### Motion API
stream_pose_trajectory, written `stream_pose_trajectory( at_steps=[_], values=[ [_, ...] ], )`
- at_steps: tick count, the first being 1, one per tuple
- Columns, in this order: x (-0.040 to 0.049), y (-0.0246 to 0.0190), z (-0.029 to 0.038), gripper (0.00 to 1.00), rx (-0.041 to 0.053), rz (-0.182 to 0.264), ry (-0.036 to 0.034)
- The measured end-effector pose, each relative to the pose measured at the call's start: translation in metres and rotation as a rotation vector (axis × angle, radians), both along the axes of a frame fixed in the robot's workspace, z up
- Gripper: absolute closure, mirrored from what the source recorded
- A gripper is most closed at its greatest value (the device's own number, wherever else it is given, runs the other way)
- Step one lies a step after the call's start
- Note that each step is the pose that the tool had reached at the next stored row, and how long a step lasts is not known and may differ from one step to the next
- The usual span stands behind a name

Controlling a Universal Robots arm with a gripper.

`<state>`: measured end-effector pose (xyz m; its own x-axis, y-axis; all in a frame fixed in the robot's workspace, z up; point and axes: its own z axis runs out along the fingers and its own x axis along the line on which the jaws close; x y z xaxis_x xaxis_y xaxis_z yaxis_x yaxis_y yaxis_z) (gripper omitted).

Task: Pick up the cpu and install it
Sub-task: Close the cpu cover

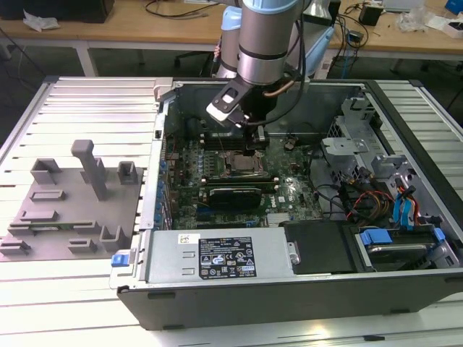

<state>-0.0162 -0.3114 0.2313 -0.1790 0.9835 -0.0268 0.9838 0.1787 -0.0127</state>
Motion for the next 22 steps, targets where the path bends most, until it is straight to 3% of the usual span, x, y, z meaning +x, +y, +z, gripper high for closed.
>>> stream_pose_trajectory(
  at_steps=[22],
  values=[
    [-0.0009,0.0,0.0,0.89,0.0,0.215,0.0]
  ],
)
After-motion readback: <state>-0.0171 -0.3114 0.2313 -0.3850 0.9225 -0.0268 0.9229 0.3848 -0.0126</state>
